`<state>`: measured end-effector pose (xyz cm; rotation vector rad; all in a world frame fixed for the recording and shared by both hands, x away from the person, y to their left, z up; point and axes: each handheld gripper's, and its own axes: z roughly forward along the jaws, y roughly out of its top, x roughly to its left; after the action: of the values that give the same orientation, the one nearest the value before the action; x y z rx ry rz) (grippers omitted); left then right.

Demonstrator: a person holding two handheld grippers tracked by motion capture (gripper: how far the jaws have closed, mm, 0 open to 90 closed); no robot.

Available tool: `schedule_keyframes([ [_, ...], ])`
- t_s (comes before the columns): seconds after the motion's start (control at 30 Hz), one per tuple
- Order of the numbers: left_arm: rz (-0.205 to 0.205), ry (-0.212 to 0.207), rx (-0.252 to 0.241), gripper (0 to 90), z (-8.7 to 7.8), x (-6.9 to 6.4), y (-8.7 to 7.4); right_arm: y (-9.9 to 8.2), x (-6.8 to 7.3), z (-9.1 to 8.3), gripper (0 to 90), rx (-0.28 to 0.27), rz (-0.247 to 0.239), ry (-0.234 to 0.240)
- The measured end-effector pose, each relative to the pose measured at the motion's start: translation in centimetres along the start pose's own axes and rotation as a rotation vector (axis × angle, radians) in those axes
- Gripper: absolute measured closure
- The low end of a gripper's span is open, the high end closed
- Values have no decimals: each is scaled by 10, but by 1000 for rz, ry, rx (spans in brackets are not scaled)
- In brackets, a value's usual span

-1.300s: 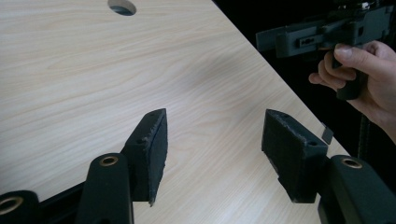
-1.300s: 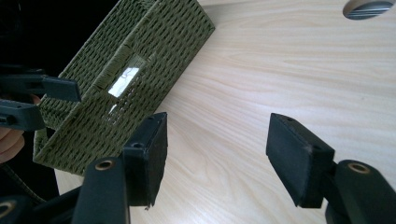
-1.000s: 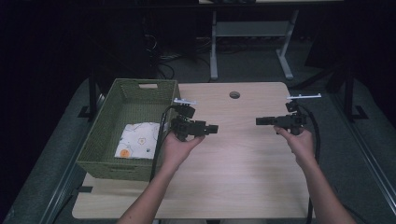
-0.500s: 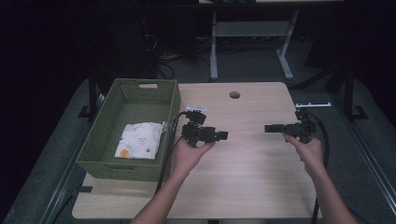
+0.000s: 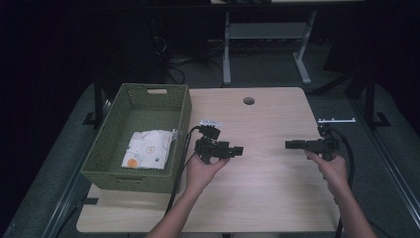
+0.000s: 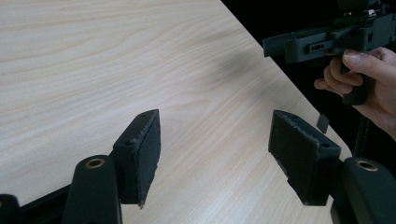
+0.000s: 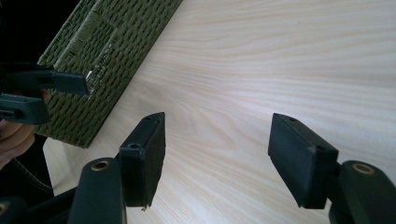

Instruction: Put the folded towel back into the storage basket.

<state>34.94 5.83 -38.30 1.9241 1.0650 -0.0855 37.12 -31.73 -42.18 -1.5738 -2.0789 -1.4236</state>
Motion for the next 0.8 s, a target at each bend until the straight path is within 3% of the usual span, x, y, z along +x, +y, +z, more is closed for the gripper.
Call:
schedule_keyframes([
  [0.4, 1, -7, 15, 335, 8, 0, -15, -25, -15, -9, 348, -12, 38, 18],
  [0.8, 3, -5, 32, 319, 11, 1, -32, -51, -24, -20, 347, -15, 38, 2],
])
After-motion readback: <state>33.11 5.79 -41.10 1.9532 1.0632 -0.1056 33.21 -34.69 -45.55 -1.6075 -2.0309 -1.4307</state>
